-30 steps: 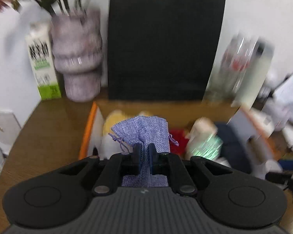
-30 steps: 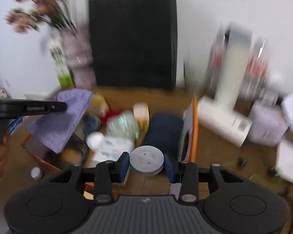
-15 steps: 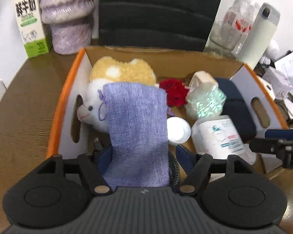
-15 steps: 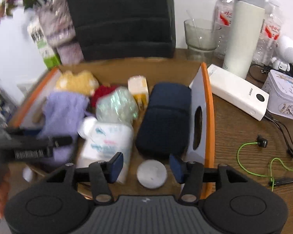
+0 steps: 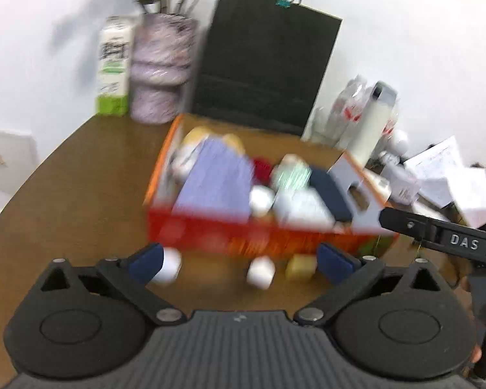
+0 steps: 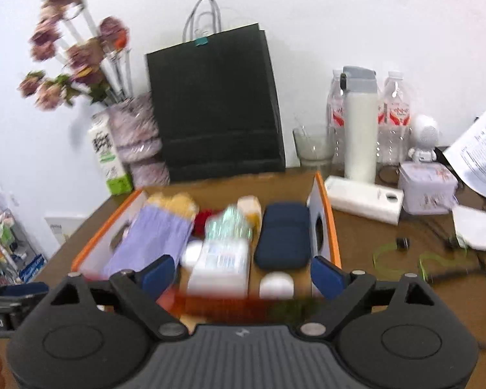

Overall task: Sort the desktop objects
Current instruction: 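Move both open tools back over the table, then grasp a white bottle cap with the left tool while the right tool grasps the white oval piece, then carry bottle cap and white oval piece into the box and release both, then move both open tools back over the table, then grasp the yellow sponge block with the left tool while the right tool grasps the orange toy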

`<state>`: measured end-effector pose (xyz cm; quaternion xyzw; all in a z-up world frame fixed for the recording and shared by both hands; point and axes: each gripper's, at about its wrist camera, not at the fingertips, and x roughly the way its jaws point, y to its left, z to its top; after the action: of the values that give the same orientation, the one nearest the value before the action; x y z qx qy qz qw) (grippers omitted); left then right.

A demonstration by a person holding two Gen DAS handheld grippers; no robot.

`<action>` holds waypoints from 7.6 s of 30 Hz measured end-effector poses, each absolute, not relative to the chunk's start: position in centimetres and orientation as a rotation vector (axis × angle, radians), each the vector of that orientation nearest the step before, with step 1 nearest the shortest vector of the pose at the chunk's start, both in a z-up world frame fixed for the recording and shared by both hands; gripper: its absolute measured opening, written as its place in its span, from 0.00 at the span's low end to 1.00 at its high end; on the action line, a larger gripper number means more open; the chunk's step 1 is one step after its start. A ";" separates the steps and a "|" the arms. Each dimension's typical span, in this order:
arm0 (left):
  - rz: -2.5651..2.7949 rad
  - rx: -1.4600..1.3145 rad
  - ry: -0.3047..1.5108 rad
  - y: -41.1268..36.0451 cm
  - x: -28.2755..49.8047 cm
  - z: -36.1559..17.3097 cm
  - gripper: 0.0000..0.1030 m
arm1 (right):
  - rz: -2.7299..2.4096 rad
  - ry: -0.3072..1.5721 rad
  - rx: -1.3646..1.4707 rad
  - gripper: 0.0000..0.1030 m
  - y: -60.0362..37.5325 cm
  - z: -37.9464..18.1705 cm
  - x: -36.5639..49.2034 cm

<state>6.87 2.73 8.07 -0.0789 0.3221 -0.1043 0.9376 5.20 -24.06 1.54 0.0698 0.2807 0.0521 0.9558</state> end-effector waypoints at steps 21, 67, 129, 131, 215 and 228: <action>-0.171 0.039 0.532 1.7 -9.1 0.9 1.00 | 0.173 0.620 0.077 0.89 -20.9 -6.2 -12.0; -0.146 -0.041 0.650 5.8 11.1 0.6 0.28 | 0.379 0.568 0.003 0.26 -17.8 -3.5 4.7; -0.177 0.045 0.480 1.8 10.5 11.8 0.28 | 0.311 0.527 0.129 0.26 -18.2 5.8 8.2; -0.186 0.031 0.575 2.4 14.0 11.1 0.28 | 0.319 0.621 0.174 0.26 -17.8 5.4 12.0; -0.321 -0.062 0.646 -4.1 6.3 1.4 0.90 | 0.108 0.636 0.060 0.74 -27.1 -5.4 2.0; -0.286 -0.042 0.664 -7.1 12.5 0.0 0.31 | 0.066 0.660 -0.008 0.24 -26.5 -7.1 7.5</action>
<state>12.52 -7.12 -0.01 -0.0204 0.3250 -0.1399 0.9351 7.50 -26.52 -7.10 -0.0039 0.3242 0.0323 0.9454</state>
